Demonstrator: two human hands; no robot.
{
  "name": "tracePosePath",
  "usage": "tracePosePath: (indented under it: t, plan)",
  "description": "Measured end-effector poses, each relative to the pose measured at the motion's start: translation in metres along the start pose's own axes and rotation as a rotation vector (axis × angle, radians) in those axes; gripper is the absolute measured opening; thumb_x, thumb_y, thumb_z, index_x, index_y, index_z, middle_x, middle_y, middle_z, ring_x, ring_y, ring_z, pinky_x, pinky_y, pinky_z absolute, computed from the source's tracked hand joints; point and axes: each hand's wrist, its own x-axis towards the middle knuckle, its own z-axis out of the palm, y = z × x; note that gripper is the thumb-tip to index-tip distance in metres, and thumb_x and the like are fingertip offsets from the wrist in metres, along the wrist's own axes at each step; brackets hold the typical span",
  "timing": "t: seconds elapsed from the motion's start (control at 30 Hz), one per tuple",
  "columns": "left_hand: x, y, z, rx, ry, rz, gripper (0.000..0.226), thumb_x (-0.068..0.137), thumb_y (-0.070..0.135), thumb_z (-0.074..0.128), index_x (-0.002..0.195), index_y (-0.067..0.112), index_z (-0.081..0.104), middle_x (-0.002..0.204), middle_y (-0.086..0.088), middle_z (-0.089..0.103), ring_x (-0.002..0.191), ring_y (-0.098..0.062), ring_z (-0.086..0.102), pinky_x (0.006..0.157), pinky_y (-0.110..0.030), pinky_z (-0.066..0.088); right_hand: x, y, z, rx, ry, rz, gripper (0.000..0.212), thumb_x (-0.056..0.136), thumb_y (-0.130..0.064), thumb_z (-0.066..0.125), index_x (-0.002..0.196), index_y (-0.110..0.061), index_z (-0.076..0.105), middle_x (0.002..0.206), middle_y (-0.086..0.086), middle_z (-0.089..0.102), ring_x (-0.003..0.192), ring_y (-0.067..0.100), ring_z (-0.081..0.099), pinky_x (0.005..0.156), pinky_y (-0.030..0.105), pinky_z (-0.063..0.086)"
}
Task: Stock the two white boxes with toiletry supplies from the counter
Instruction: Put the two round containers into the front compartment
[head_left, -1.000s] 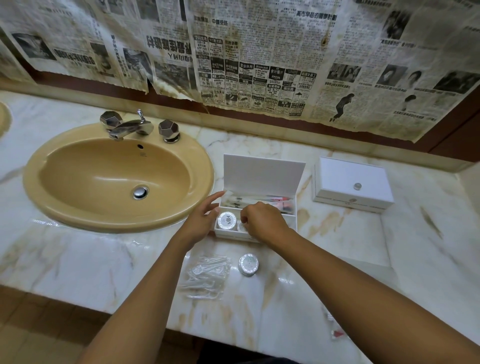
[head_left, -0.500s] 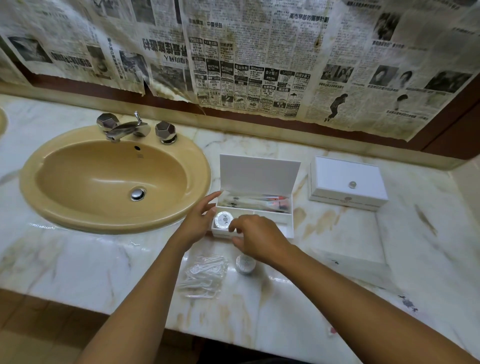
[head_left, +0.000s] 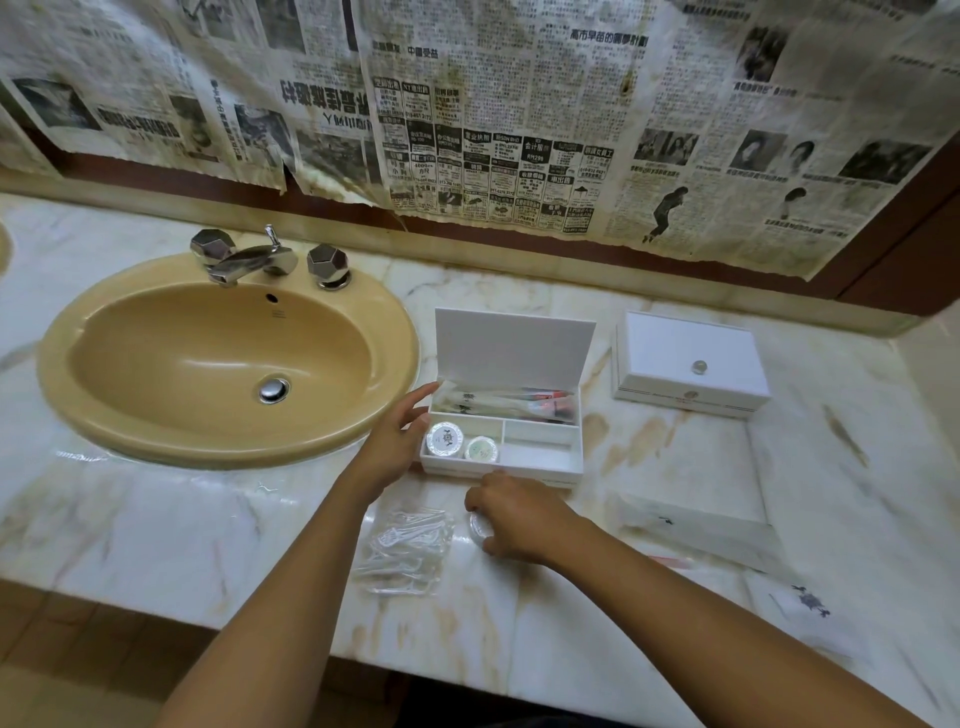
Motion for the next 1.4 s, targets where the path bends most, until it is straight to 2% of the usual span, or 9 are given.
tracePosePath:
  t: [0.23,0.4,0.47,0.8,1.0,1.13,1.23,1.33,1.4]
  plan:
    - [0.003,-0.003,-0.001,-0.010,-0.002,-0.002,0.042,0.104,0.018,0.042,0.137,0.043,0.048,0.118,0.009,0.060,0.105,0.006,0.054,0.078,-0.017,0.042,0.002,-0.007,-0.017,0.024,0.072,-0.021,0.032,0.083,-0.028,0.063,0.114,-0.019,0.059,0.113,0.003,0.059,0.101,0.027,0.058,0.071,0.031,0.042]
    - [0.001,-0.001,-0.001,-0.010,-0.004,0.014,0.042,0.104,0.014,0.041,0.137,0.039,0.048,0.113,0.018,0.059,0.096,0.021,0.053,0.074,-0.007,0.042,0.011,-0.009,-0.043,0.096,0.253,0.025,0.042,0.083,-0.040,0.061,0.121,-0.024,0.053,0.115,0.002,0.063,0.103,0.027,0.059,0.078,0.035,0.045]
    - [0.001,-0.001,-0.002,-0.024,-0.007,0.013,0.042,0.104,0.015,0.041,0.137,0.039,0.049,0.114,0.015,0.062,0.096,0.010,0.060,0.073,-0.008,0.045,0.016,-0.004,-0.051,0.121,0.310,0.075,0.041,0.083,-0.041,0.062,0.118,-0.022,0.052,0.111,0.003,0.066,0.098,0.028,0.061,0.073,0.034,0.044]
    - [0.005,-0.005,-0.003,-0.010,-0.015,0.008,0.043,0.104,0.017,0.041,0.137,0.043,0.048,0.125,0.008,0.057,0.119,-0.001,0.050,0.082,-0.014,0.039,0.037,0.008,-0.054,0.083,0.238,0.181,0.045,0.085,-0.050,0.061,0.116,-0.019,0.054,0.107,0.008,0.065,0.097,0.028,0.060,0.070,0.032,0.039]
    - [0.007,-0.006,-0.004,-0.003,-0.016,0.013,0.043,0.103,0.019,0.042,0.137,0.045,0.048,0.122,0.011,0.056,0.114,0.009,0.048,0.080,-0.014,0.039,0.040,0.011,-0.053,0.052,0.220,0.210,0.046,0.085,-0.051,0.061,0.117,-0.018,0.058,0.112,0.009,0.064,0.102,0.028,0.059,0.078,0.033,0.044]
    - [0.007,-0.007,-0.004,-0.007,-0.016,0.017,0.042,0.103,0.019,0.044,0.138,0.043,0.048,0.127,0.006,0.055,0.118,0.001,0.049,0.082,-0.013,0.039,0.040,0.013,-0.052,0.048,0.199,0.222,0.042,0.087,-0.049,0.061,0.115,-0.017,0.062,0.113,0.011,0.064,0.104,0.029,0.059,0.083,0.035,0.046]
    - [0.007,-0.006,-0.004,-0.007,-0.015,0.023,0.042,0.103,0.019,0.044,0.138,0.042,0.048,0.126,0.008,0.055,0.113,0.011,0.048,0.081,-0.011,0.038,0.038,0.013,-0.053,0.064,0.207,0.228,0.033,0.089,-0.044,0.061,0.111,-0.019,0.065,0.111,0.010,0.065,0.103,0.030,0.060,0.083,0.035,0.046]
    - [0.008,-0.007,-0.004,-0.012,-0.017,0.018,0.042,0.103,0.019,0.044,0.137,0.043,0.048,0.125,0.007,0.056,0.118,0.003,0.049,0.083,-0.013,0.039,0.036,0.013,-0.054,0.068,0.248,0.210,0.019,0.090,-0.031,0.058,0.102,-0.020,0.069,0.102,0.008,0.067,0.095,0.030,0.061,0.076,0.034,0.047]
    - [0.007,-0.007,-0.004,-0.007,-0.016,0.013,0.042,0.103,0.020,0.044,0.137,0.043,0.047,0.121,0.011,0.056,0.114,0.010,0.049,0.081,-0.013,0.040,0.036,0.012,-0.052,0.091,0.219,0.199,0.018,0.089,-0.023,0.054,0.095,-0.020,0.071,0.094,0.008,0.067,0.089,0.030,0.061,0.068,0.031,0.045]
